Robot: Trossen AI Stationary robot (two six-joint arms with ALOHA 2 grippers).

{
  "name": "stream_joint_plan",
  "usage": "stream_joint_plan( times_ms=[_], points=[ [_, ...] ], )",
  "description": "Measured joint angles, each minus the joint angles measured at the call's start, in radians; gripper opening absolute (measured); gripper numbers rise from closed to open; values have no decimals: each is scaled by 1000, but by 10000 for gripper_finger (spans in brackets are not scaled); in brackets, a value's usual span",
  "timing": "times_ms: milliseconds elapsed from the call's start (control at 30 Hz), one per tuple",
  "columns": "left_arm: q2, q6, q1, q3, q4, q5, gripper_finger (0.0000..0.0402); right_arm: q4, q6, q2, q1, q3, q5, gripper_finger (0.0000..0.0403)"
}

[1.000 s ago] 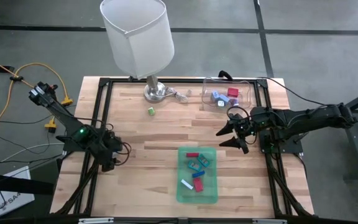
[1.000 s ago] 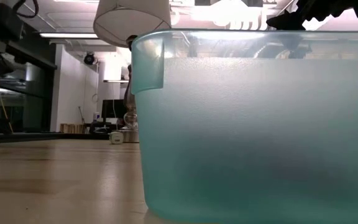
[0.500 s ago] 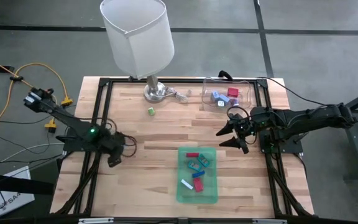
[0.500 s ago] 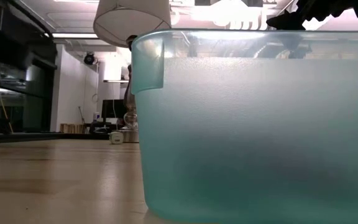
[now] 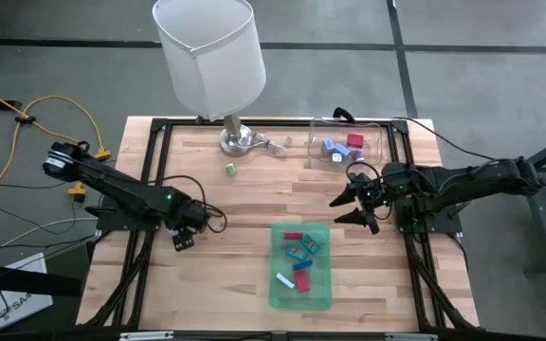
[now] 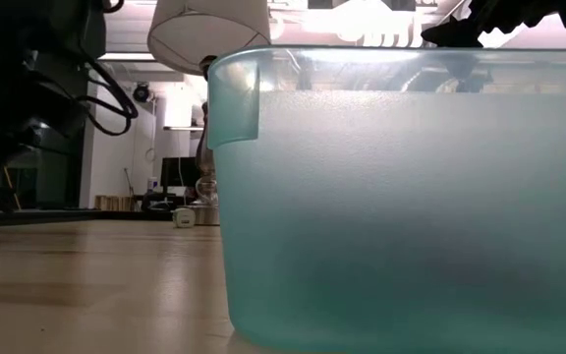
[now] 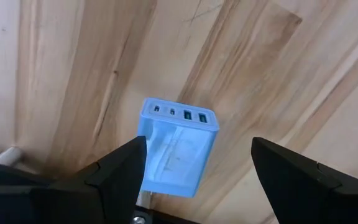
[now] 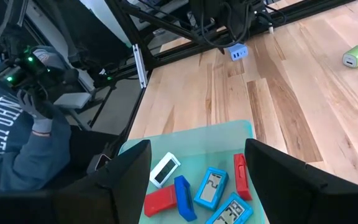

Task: Pick & Place Office items
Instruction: Put the purple charger adapter into the transparent bin

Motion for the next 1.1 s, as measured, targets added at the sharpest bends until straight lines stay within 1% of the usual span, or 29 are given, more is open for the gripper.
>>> stream_joint_plan(
  times_ms=[267, 867, 1100],
  points=[
    [1, 0, 0, 2, -24, -3, 279, 0, 0, 0, 0, 0, 0, 247],
    [4, 53, 0, 2, -46, -21, 279, 0, 0, 0, 0, 0, 0, 247],
    [76, 71, 0, 2, -48, -19, 279, 0, 0, 0, 0, 0, 0, 247]
  ],
)
